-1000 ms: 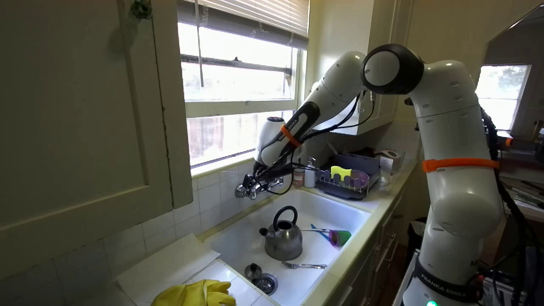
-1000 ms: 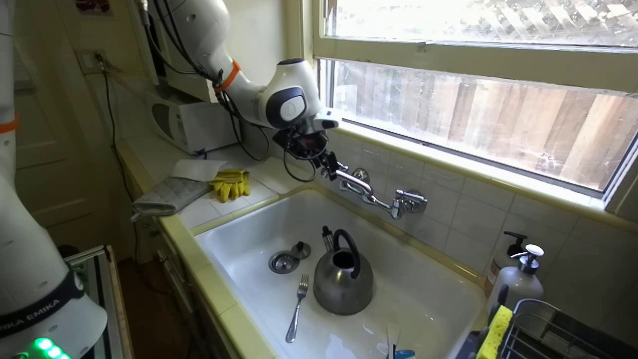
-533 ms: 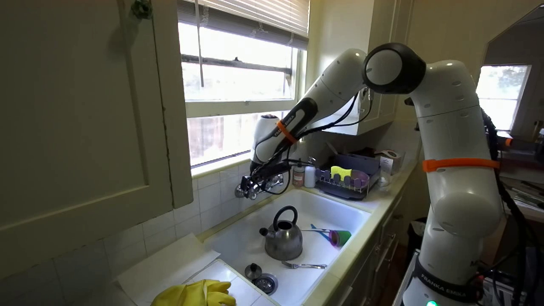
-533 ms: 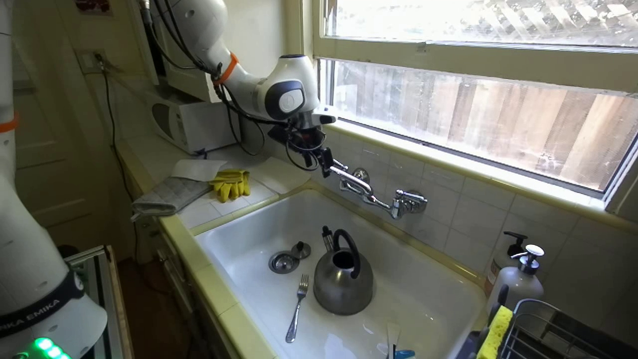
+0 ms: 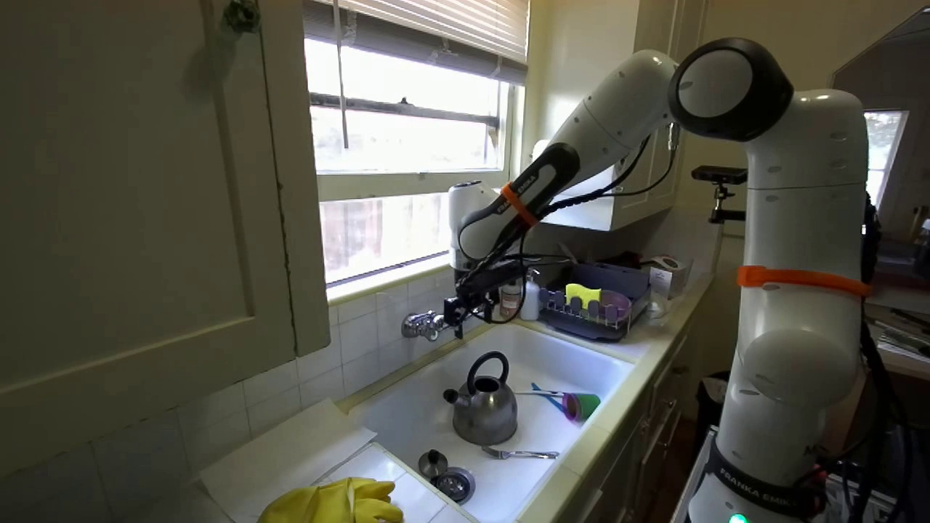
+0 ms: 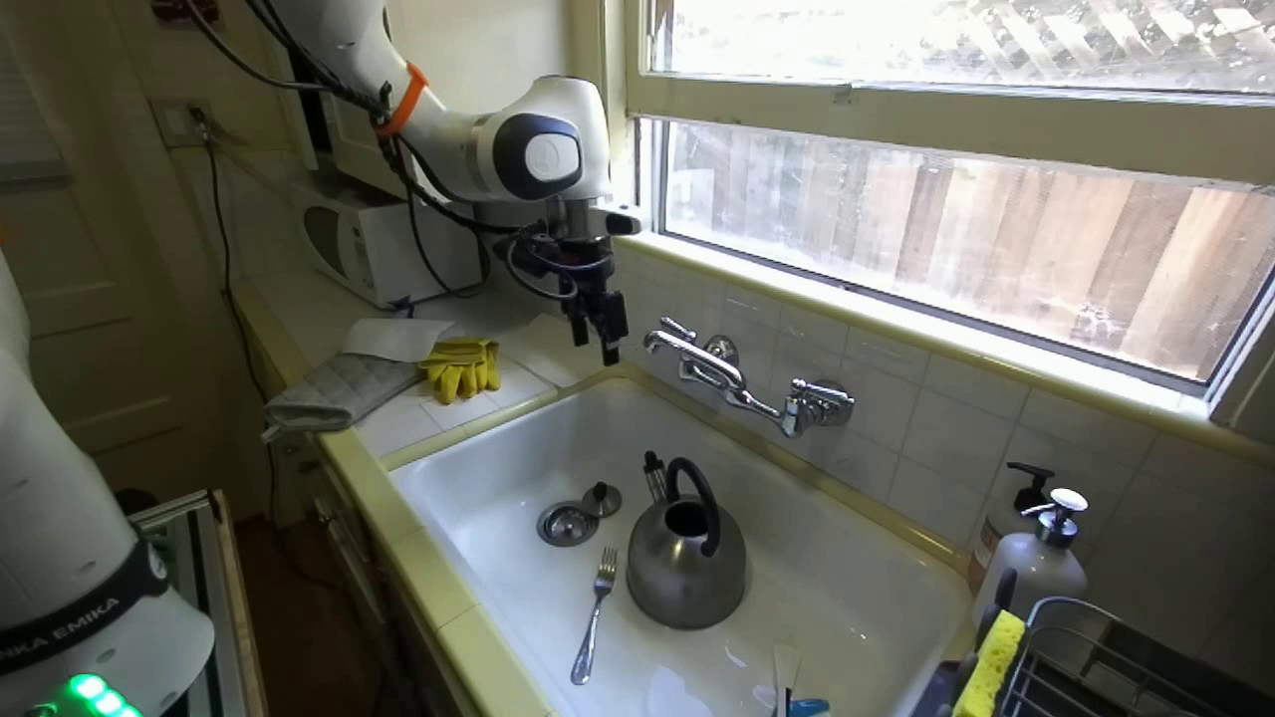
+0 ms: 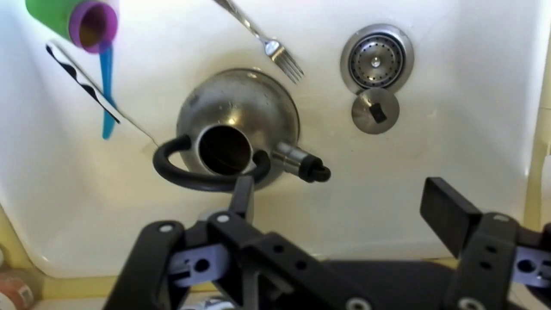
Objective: Move the faucet head to the left and pour the contents of the kettle into the sink
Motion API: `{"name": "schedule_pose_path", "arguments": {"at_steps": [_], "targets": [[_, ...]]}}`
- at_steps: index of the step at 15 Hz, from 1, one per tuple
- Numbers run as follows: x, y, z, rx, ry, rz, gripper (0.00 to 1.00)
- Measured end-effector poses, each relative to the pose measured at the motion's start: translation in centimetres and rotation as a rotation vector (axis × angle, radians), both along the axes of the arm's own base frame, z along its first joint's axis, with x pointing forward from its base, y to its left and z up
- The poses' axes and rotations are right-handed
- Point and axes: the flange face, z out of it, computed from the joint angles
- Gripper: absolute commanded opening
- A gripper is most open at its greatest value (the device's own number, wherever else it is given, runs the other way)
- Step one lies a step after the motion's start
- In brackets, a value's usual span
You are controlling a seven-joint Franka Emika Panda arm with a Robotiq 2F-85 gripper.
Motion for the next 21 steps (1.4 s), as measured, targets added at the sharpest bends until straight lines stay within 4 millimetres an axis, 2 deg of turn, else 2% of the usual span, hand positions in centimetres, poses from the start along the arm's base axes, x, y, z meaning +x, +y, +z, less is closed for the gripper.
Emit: {"name": "schedule_pose_path", "arguments": {"at_steps": [4,9,12,18,21], "targets": [[-3.8,-4.1,-1.8,0.015,0.052,-0.208,1.00],[-8.6,-11.5,-4.8,0.078,0.069,-0.466,1.00],[-10.0,-14.9,-5.6,0.115,0.028,-0.590,1.00],[-9.9,-15.2,-5.6,0.115,0.017,-0.632,1.00],[-8.5,-15.9,-6.6,0.108,0.002,-0.784,1.00]]}}
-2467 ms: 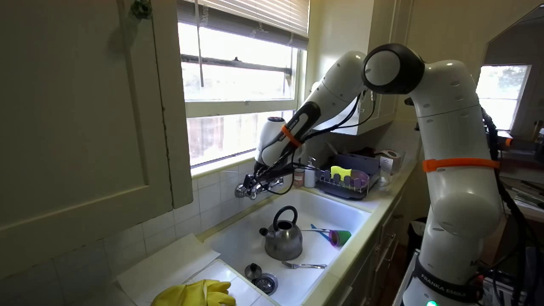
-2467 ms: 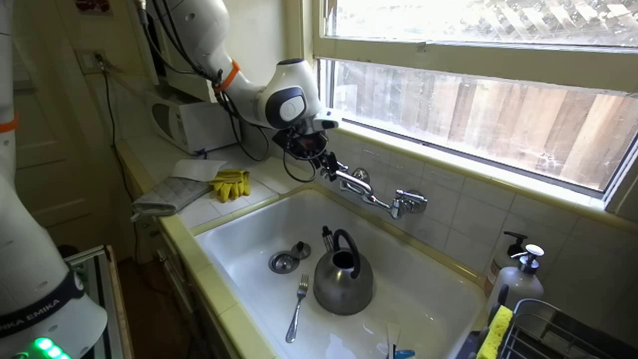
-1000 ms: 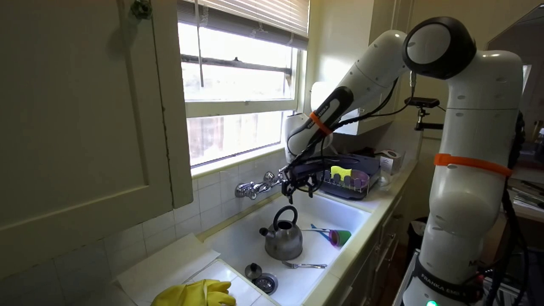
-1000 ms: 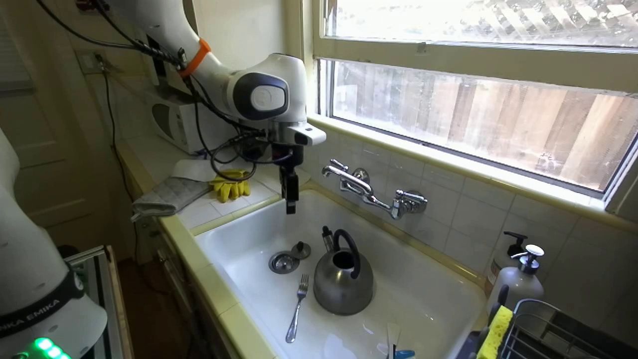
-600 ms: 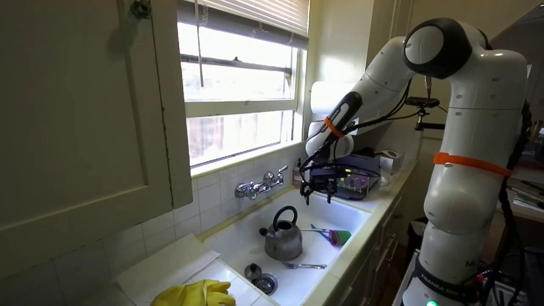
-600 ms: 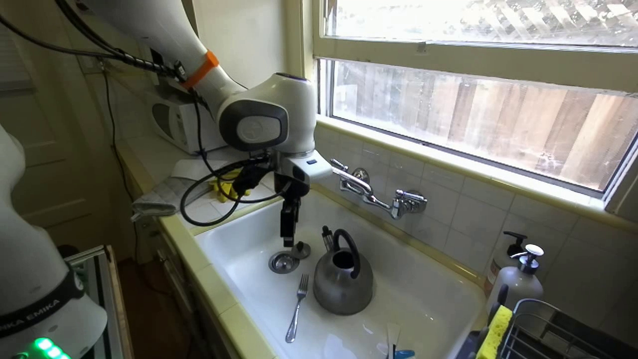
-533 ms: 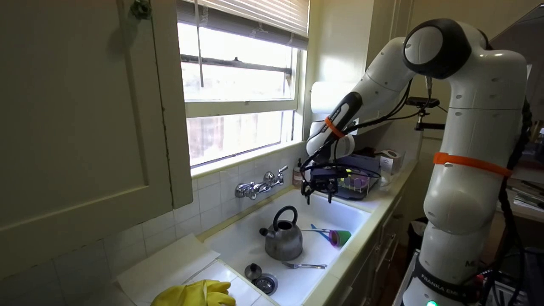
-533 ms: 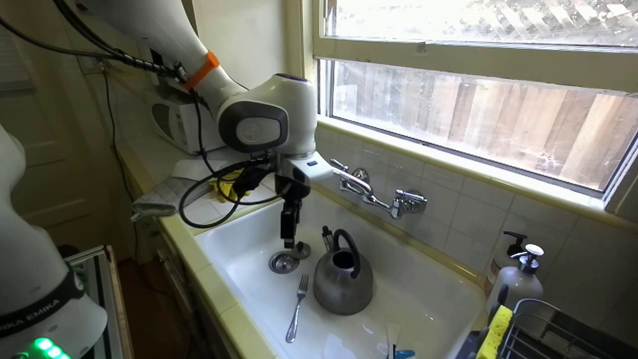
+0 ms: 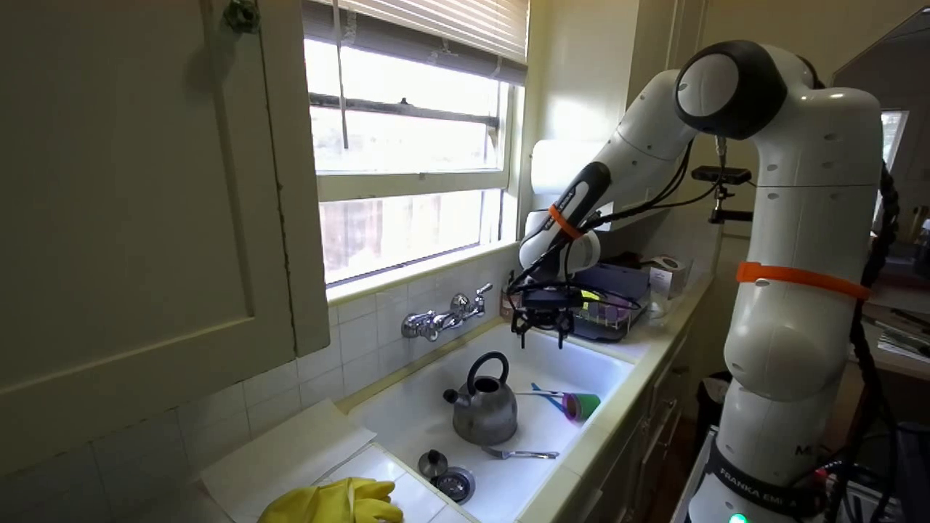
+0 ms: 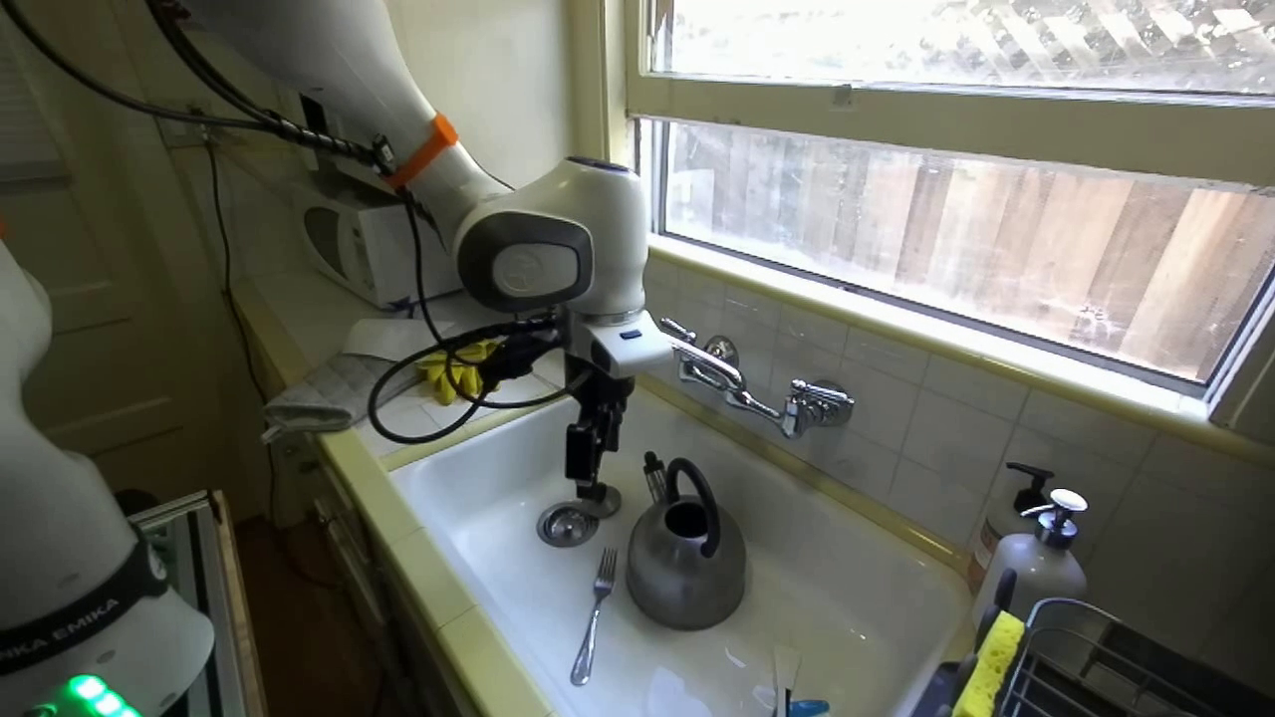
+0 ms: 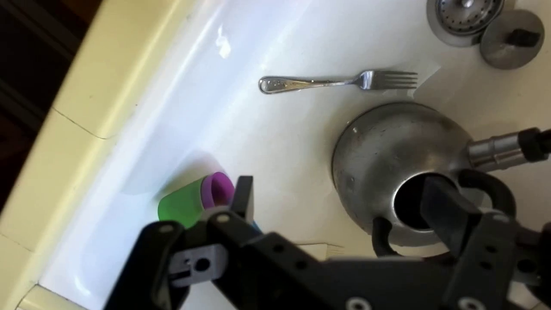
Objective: Move the faucet head to the left and pour the contents of the kettle into the sink
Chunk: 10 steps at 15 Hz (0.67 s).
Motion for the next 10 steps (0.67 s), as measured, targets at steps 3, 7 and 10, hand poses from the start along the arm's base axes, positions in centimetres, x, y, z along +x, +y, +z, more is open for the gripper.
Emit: {"name": "schedule_pose_path", "arguments": {"at_steps": [3,7,10], "targets": [[2.6,-1.1,-1.5,0.010,-0.045,-0.149,1.00],[5.9,-2.1,-3.1,0.017,-0.103,-0.313,1.00],[7.7,-2.6,-4.2,0.025,-0.128,-0.402,1.00]]}}
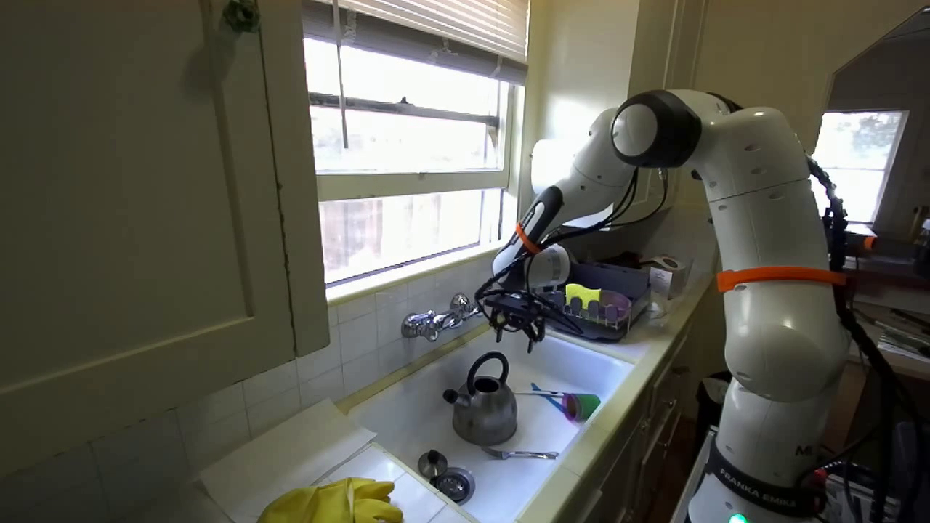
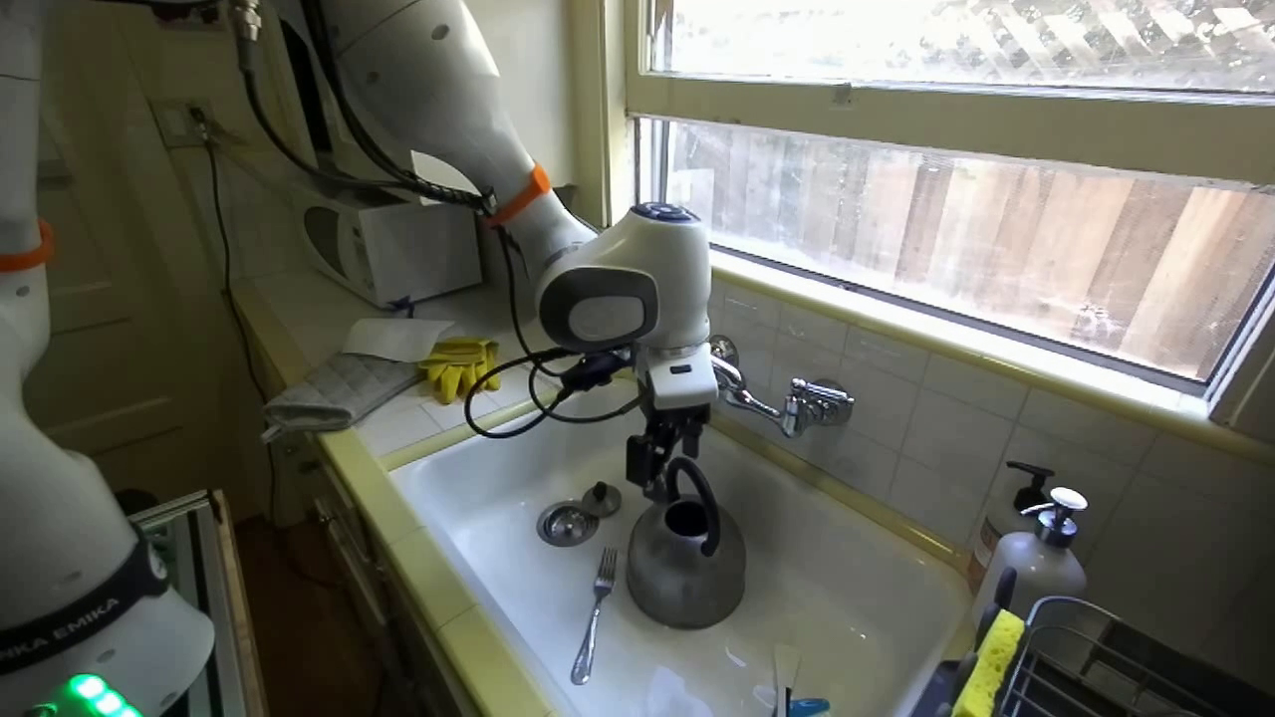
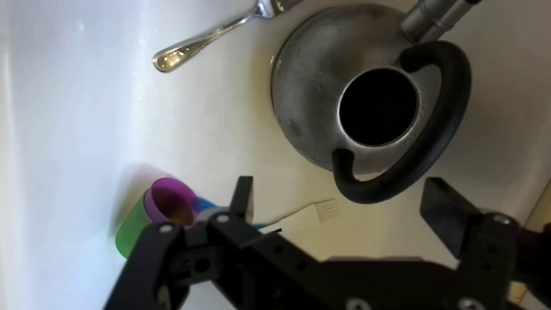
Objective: Move the faucet head to the left and pour the contents of the kettle into the sink
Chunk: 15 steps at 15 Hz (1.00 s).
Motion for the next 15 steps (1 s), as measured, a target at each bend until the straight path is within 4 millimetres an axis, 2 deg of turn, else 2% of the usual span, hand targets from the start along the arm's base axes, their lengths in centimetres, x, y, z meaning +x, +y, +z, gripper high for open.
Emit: {"name": "schedule_pose_path", "arguments": {"at_steps": [6,11,15], "targets": [[2.1,-0.5,-2.2,0.023,-0.028,-0.109,1.00],[3.2,-0.2,-3.9,0.043,-0.066,-0.165,0.96],[4.0,-0.3,-5.1,0.066,-0.071,-0.200,0.98]]}}
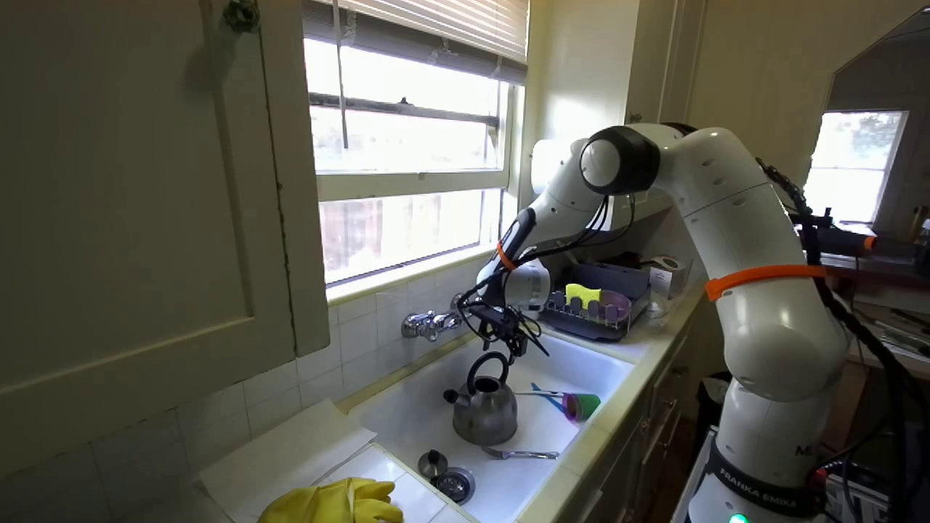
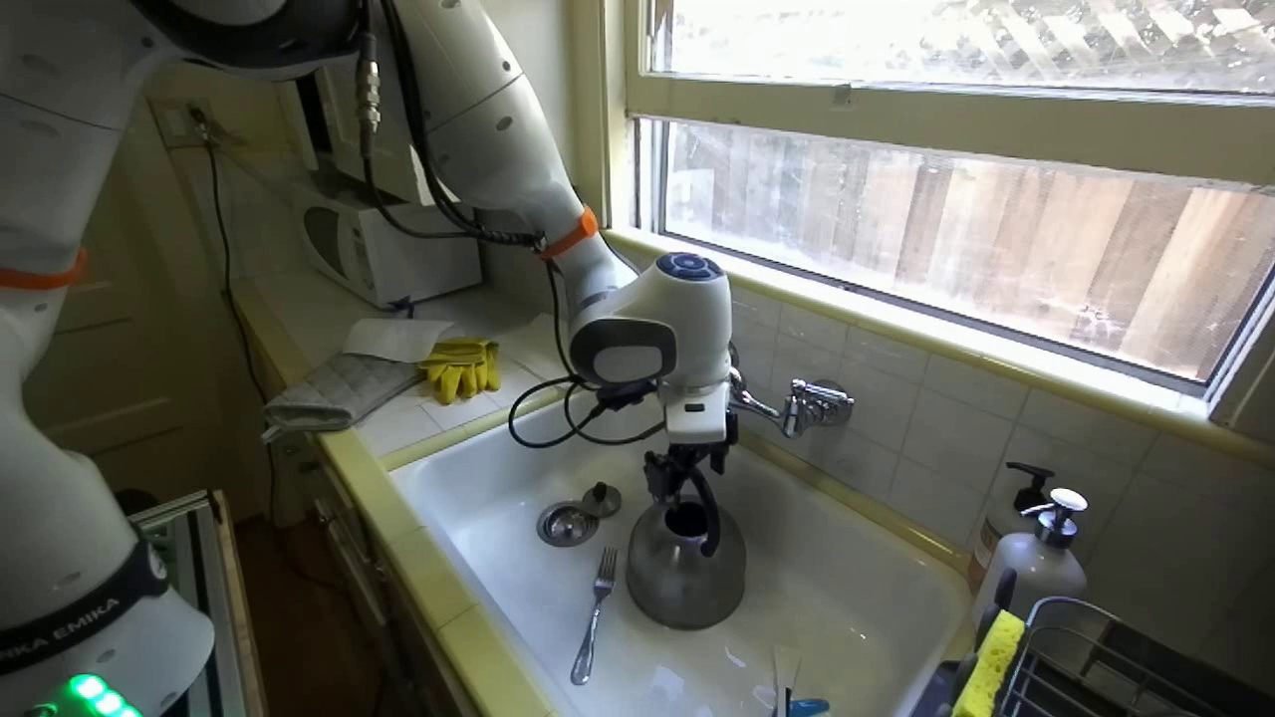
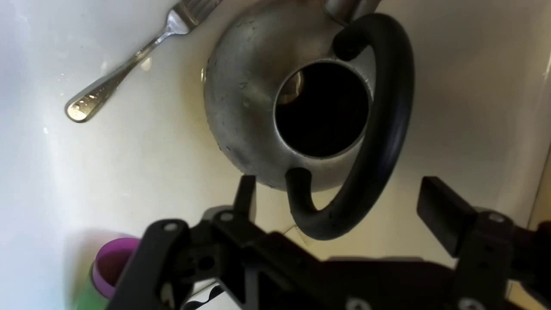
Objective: Move the faucet head to the left and pour the contents of the kettle into the sink
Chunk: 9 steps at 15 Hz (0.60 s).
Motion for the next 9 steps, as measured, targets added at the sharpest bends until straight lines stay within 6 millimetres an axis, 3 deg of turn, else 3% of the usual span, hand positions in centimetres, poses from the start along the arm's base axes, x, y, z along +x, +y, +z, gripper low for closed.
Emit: {"name": "schedule_pose_path", "arguments": {"at_steps": [4,5,9], "targets": [[0.2,-1.1,-1.3,0.032,-0.024,-0.041,0.93],[0.2,-1.5,-1.7,0.044,-0.034,-0.046,0.79],[0.4,-2.7,-2.9,0.096,-0.062,-0.059,0.46]]}}
